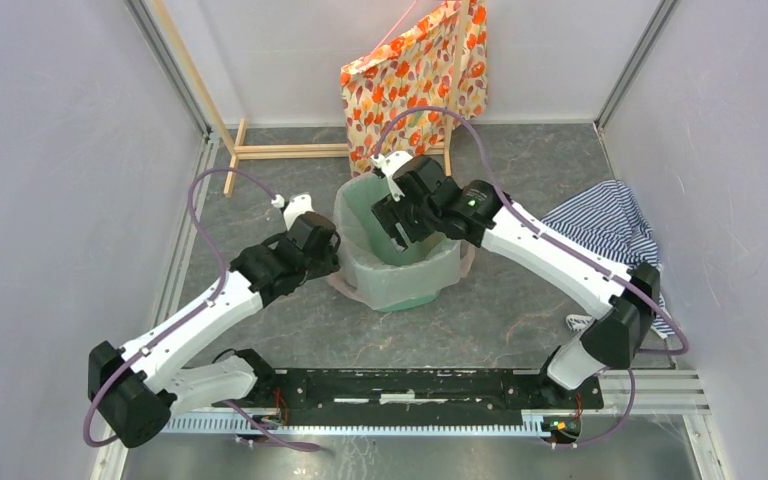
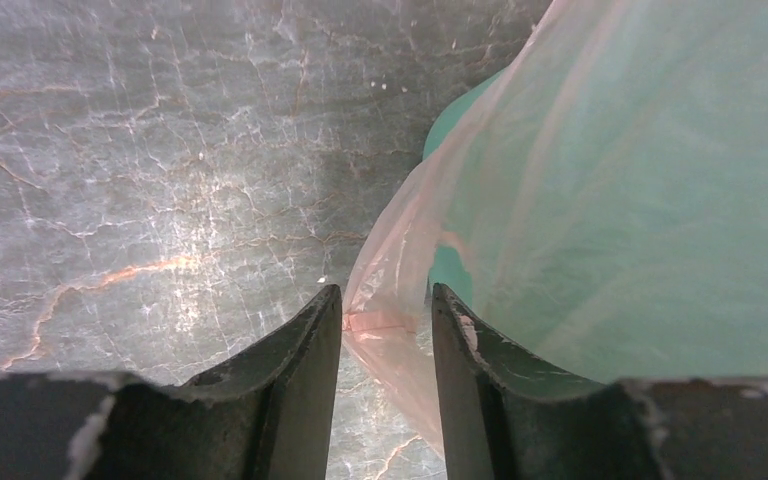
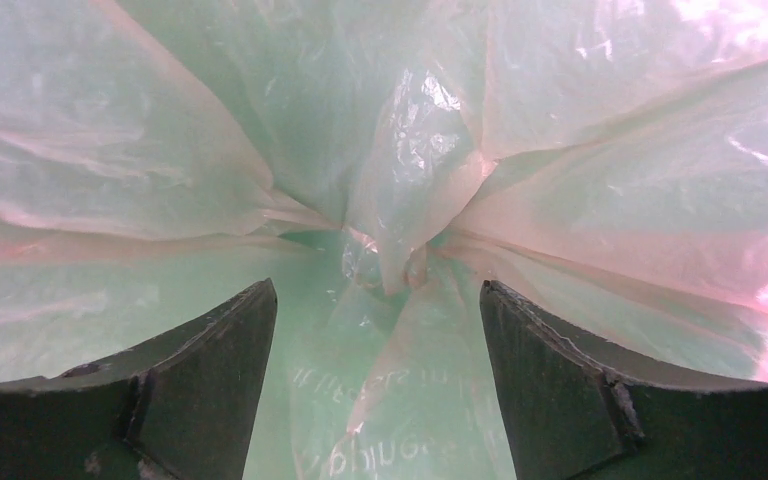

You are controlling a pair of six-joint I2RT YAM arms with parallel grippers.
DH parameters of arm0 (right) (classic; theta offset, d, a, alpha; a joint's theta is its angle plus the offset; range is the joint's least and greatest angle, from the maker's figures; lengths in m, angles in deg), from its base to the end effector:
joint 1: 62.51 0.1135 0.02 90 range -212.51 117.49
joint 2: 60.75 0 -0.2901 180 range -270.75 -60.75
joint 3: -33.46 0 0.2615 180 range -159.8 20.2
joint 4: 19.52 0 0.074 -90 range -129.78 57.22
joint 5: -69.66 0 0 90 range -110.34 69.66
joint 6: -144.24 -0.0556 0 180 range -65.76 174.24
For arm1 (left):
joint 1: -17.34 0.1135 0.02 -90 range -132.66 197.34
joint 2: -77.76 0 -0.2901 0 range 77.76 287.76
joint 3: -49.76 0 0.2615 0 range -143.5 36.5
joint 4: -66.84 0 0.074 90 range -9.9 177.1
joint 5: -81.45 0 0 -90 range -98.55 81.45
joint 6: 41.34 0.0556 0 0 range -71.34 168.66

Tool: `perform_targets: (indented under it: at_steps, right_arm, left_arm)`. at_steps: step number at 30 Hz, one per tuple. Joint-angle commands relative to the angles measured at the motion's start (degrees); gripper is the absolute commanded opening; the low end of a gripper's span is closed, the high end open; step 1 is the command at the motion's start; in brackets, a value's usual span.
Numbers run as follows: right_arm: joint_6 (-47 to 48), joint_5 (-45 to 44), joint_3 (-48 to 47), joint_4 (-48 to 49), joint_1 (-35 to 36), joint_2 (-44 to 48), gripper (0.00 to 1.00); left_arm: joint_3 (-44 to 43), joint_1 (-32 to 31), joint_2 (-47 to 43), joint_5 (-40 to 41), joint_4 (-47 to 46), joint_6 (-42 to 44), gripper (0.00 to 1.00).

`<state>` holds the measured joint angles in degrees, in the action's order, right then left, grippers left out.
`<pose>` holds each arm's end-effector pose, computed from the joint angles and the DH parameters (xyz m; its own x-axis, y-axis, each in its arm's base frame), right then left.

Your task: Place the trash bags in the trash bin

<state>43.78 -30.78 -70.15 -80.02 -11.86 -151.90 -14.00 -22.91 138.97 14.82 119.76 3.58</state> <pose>0.2406 0.2776 0.3643 -0.5878 -0.4353 -0.6820 -0.5867 0.8097 -0.0111 0.1831 -0.1261 0.2831 -0.6983 -0.2605 -0.6667 -0.1338 0.9625 -0.2359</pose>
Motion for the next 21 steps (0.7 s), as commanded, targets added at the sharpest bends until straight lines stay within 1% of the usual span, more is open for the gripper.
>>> perform_targets:
  at_steps: [1, 4, 6, 7, 10, 11, 12, 13, 16, 21]
  right_arm:
    - [-0.09, 1.56, -3.33, 3.96, 0.43, 4.56, 0.83]
    - [0.36, 0.79, -3.99, 5.84, 0.45, 6.47, 0.87]
    - [0.89, -0.26, -4.51, 7.15, 0.40, 7.77, 0.90]
    - [1.03, -1.03, -4.87, 7.61, 0.40, 8.28, 0.93]
    - [1.36, -3.69, -5.76, 8.56, 0.42, 9.81, 0.94]
    - [1.48, -4.60, -5.68, 9.09, 0.41, 10.58, 0.94]
    - [1.49, -5.13, -5.35, 9.77, 0.38, 11.76, 0.94]
    - [1.49, -5.61, -4.69, 10.82, 0.37, 12.67, 0.95]
    - [1.58, -6.72, -2.69, 13.40, 0.40, 16.00, 0.98]
    - [1.43, -7.43, -0.02, 15.04, 0.36, 19.51, 0.98]
  left_arm:
    - [-5.56, 0.11, -2.14, 2.75, 4.05, 1.10, 0.47]
    - [-9.47, 0.17, -1.94, 2.85, 6.79, 2.37, 0.54]
    - [-12.93, 0.16, -1.89, 2.62, 8.27, 3.11, 0.60]
    - [-14.03, 0.17, -1.96, 2.25, 8.63, 3.67, 0.66]
    - [-19.63, 0.17, -1.85, 0.91, 9.69, 5.12, 0.82]
    - [-21.25, 0.17, -1.69, 0.60, 9.94, 5.71, 0.85]
    - [-22.89, 0.17, -1.52, 0.13, 10.06, 6.39, 0.93]
    - [-24.47, 0.17, -1.15, -0.41, 10.30, 7.08, 0.99]
    - [-28.82, 0.17, 0.06, -1.61, 10.42, 9.12, 1.00]
    - [-33.64, 0.17, 1.34, -4.46, 9.53, 11.38, 1.00]
